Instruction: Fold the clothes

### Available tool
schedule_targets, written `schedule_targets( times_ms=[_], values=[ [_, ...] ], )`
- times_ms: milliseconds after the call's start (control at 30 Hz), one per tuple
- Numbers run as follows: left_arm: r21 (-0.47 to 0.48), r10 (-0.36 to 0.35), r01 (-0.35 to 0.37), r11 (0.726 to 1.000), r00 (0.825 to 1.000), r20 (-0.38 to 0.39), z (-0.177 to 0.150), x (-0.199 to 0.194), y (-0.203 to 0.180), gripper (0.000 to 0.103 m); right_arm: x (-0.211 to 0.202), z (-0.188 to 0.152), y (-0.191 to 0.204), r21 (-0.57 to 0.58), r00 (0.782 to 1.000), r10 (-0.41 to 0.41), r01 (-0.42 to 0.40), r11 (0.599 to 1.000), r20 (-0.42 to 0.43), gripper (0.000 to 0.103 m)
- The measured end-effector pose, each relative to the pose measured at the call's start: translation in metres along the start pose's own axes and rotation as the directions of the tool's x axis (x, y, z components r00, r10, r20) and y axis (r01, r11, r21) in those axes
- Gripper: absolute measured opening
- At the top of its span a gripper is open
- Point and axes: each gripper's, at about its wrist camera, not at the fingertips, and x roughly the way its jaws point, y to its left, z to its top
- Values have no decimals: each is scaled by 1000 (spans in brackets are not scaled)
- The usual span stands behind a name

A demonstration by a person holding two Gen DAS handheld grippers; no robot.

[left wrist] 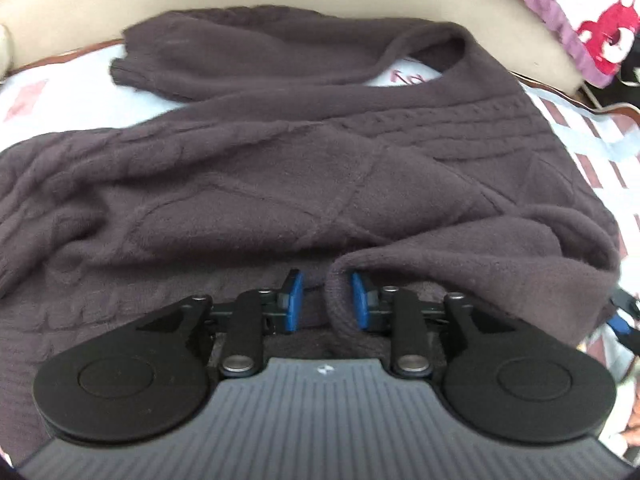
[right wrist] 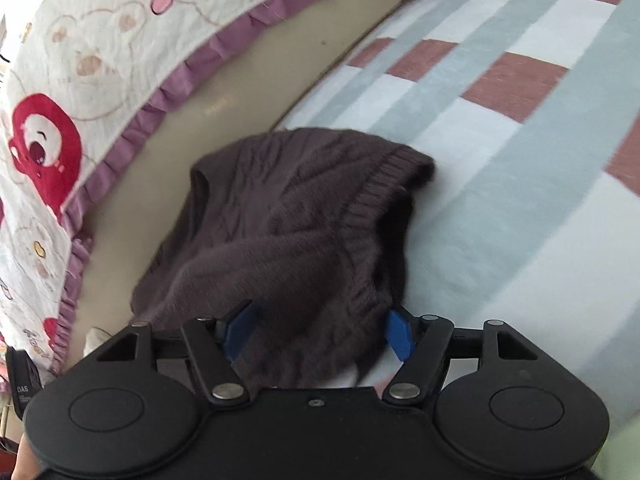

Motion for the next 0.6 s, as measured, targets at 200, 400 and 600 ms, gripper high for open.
schedule_targets(
  times_ms=[200,400,600],
  values=[
    [84,-178,173,981,982,60,14,-40,-25,8,-58,43,16,-94,972,11,12,995,235,11],
    [172,-308,289,942,947,92,24,-71,-48,11,-120,73,76,-377,885,-51,248,892,463,9],
    [239,-22,14,971,999,29,6,-28,-57,21,-29,59,50,-428,838,-453,545,721,304,10]
  ],
)
